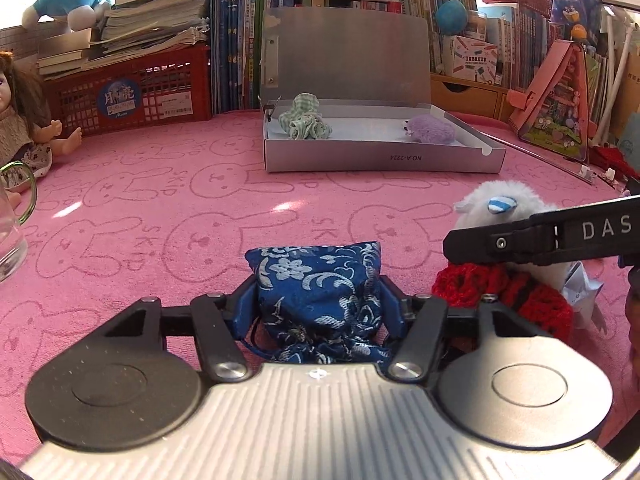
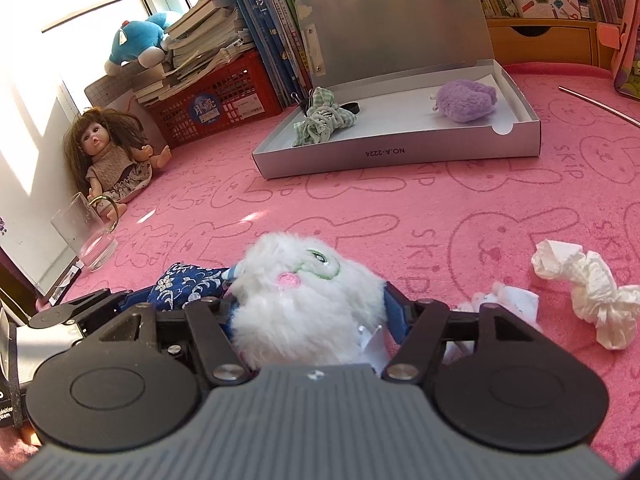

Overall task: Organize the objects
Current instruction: 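Grasp the blue floral pouch with the left tool while the right tool grasps the white fluffy plush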

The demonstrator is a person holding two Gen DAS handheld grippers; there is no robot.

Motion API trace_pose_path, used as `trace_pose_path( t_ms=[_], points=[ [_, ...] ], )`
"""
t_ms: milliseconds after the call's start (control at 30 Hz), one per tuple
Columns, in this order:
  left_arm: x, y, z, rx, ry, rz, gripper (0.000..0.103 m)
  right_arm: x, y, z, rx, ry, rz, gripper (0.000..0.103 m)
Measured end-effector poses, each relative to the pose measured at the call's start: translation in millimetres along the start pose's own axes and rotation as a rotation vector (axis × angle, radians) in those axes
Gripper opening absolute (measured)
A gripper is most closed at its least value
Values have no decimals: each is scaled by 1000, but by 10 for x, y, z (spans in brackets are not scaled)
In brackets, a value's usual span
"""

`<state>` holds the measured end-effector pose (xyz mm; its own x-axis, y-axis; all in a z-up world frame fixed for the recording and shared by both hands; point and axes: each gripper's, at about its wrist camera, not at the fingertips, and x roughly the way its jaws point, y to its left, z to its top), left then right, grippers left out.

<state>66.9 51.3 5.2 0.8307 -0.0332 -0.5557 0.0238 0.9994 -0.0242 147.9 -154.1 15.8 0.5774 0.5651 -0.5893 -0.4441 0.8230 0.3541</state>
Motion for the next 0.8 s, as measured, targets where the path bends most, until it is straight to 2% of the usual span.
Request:
trace_pose_path(
  t_ms=[433, 533, 567, 700, 800],
  points=[
    [-89, -56, 166, -6, -41, -16, 62, -135, 14, 150, -41, -65, -77, 49],
    [-80, -51, 190, -9, -42, -11, 62, -166, -47, 238, -41, -95, -139, 54],
    [-77, -50, 193, -10, -41, -12, 62, -177, -88, 269, -34, -108, -172, 64],
    [-60, -35, 190, -15, -35, -12, 62, -269, -265, 355, -17, -147, -294, 67],
    [-26, -30, 180, -20, -27, -8, 62, -356, -315, 350, -21, -162, -341, 70]
  ],
)
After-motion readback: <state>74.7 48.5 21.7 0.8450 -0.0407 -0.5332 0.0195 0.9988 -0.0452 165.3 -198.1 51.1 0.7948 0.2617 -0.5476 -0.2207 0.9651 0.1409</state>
